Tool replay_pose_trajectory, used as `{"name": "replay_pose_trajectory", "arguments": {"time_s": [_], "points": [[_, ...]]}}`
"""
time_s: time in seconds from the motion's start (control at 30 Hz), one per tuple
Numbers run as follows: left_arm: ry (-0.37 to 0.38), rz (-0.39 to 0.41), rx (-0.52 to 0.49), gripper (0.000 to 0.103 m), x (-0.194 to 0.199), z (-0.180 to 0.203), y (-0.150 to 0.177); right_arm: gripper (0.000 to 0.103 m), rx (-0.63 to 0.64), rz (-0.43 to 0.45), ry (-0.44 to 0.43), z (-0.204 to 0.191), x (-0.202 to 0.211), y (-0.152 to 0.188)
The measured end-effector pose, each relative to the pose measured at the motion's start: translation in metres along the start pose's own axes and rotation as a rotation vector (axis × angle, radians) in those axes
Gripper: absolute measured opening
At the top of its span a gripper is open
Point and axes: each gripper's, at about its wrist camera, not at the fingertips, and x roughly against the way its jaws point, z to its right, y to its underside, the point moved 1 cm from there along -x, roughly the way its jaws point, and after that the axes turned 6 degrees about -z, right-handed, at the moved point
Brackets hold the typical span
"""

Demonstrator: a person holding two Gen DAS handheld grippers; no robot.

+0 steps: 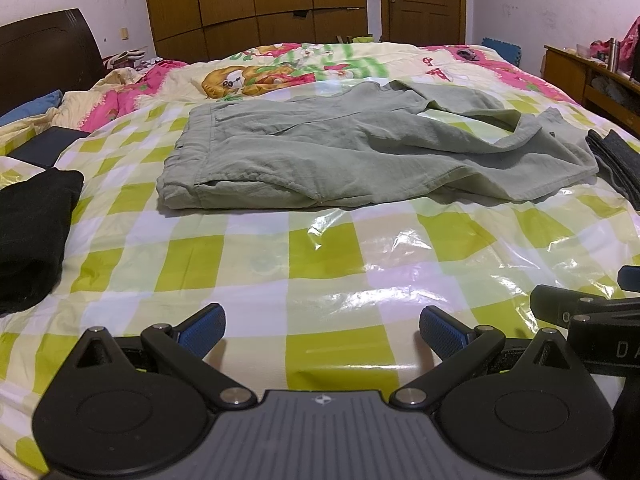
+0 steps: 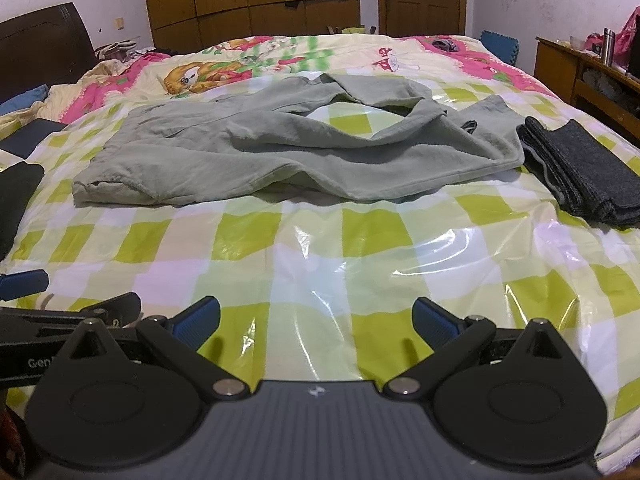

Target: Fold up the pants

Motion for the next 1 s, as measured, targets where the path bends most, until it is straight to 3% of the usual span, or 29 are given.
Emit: {"name": "replay_pose_trajectory", "arguments": {"time_s": [0.6,0.83,1.0], "points": [[-0.002,0.018,0.007,0.103,0.000,-0.008,-0.008,0.102,0.038,0.022,-0.050,-0.007,0.001,-0.009],[-0.120,0.086,-0.004,0.103,-0.013,-0.052,-0.035,0.101,0.139,0.057,-0.111,-0.034,-0.014,-0.046],[-0.125,0.097,0.072,0.103,-0.043,-0.097,-0.063,0.099,0.237,0.060,-0.158,-0.060,-0.046,-0.078]]}}
